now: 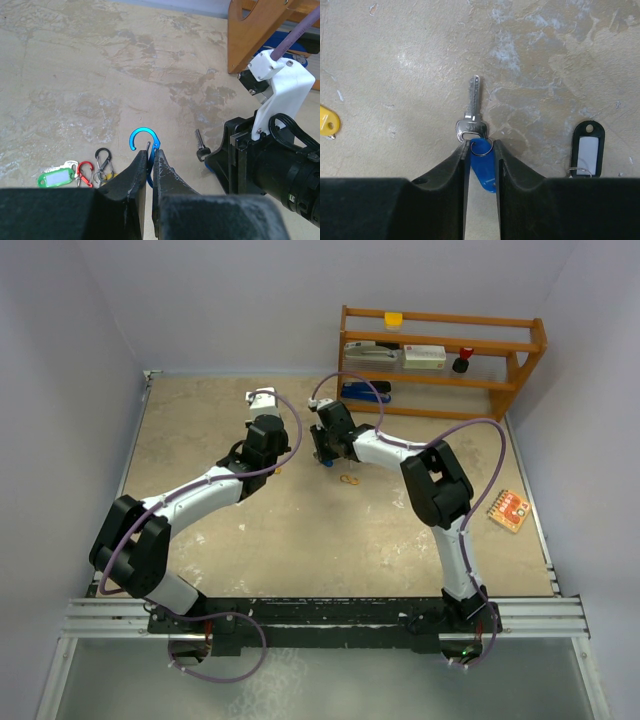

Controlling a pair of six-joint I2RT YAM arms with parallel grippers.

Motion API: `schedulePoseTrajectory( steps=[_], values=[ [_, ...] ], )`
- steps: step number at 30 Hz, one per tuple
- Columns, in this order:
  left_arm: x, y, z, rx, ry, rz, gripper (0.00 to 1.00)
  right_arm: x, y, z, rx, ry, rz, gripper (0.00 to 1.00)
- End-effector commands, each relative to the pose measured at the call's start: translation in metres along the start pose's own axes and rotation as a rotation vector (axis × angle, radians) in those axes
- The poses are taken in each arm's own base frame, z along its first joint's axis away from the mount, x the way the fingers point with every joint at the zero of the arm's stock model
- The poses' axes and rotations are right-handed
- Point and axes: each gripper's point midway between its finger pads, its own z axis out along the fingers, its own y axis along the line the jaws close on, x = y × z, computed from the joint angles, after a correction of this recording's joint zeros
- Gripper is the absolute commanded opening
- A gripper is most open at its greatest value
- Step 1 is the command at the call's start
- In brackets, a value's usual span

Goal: Put the keys on the keyring

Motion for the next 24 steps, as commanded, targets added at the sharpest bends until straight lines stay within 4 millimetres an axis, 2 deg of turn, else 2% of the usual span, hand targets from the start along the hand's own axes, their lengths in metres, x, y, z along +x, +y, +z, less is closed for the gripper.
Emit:
schedulePoseTrajectory(
  steps=[1, 11, 15, 21, 22, 24],
  values=[
    [-0.020, -0.001, -0.001, 0.006, -0.056, -0.023, 0.00, -0.010, 0.007, 0.000, -0.024, -0.032, -0.007, 0.25],
    [-0.019, -0.001, -0.001, 0.007, -0.053, -0.022, 0.00, -0.008, 0.014, -0.005, -0.056, -0.027, 0.043, 0.24],
    [-0.019, 0.001, -0.002, 0.002, -0.055, -0.020, 0.00, -0.014, 0.014, -0.008, -0.050, -0.046, 0.059, 0.23],
    [-0.019, 0.001, -0.002, 0.003, -0.055, -0.020, 0.00, -0.028, 0.011, -0.030, -0.039, -0.107, 0.068, 0.23],
    [-0.018, 0.000, -0.001, 0.007, -0.054, -0.022, 0.00, -0.033, 0.010, -0.041, -0.034, -0.133, 0.071, 0.23],
    [-0.019, -0.001, -0.001, 0.010, -0.055, -0.023, 0.00, -0.037, 0.009, -0.050, -0.036, -0.155, 0.071, 0.23]
  ],
)
